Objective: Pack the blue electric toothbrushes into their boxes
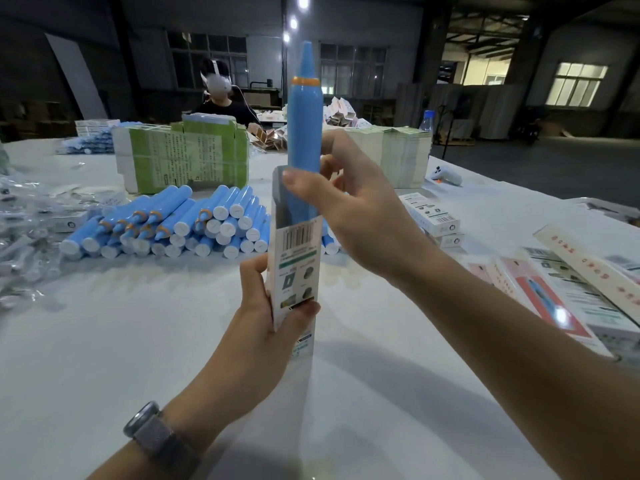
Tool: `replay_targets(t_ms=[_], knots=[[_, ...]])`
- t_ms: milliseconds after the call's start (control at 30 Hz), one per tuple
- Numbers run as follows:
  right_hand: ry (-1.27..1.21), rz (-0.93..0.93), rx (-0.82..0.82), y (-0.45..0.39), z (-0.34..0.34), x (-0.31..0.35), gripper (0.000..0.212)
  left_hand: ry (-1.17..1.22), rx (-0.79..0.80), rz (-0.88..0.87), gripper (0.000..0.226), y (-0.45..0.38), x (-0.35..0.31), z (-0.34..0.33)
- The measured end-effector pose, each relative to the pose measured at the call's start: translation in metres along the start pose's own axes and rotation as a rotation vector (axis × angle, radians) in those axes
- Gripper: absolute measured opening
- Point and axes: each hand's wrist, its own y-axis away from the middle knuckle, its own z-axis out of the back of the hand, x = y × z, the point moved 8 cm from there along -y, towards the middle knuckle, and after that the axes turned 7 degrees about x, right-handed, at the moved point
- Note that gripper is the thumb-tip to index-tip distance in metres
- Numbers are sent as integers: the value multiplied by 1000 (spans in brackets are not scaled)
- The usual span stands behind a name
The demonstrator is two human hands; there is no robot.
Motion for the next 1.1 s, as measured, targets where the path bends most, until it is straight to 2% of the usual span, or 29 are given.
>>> replay_targets(t_ms=[67,133,233,300,367,467,533,600,700,833,933,1000,1100], knots=[[23,26,-88,2,4,-1,20,-5,4,-4,58,0,0,-1],[-3,8,-87,3,3,-4,26,-10,0,-6,58,0,1,-1],[-122,49,-12,7,-7,-4,58,-13,-9,-9,57,0,3,0],[-138,68,11,7,-11,-5,71,-8,-14,-16,56,0,4,1],[-136,63,-3,8,-10,-6,64,6,-8,-28,54,-1,6,1],[-137,78,-50,9,-8,-7,22,2,2,-35,55,-1,6,0],[-142,88,-62,9,-8,-6,12,12,5,-35,56,-1,7,-1],[-147,117,-80,11,-6,-6,16,29,13,-39,57,-1,8,-2],[-168,167,-64,13,-6,-2,44,32,25,-49,56,-1,7,-2],[-217,182,-39,14,-8,-3,34,96,36,-61,51,-1,9,0],[-205,178,-12,14,-11,-7,37,113,50,-67,45,-1,10,1],[-301,135,64,14,-17,-15,49,149,71,-88,41,-1,9,2],[-397,12,272,18,-35,-33,71,247,85,-90,29,-4,8,5]])
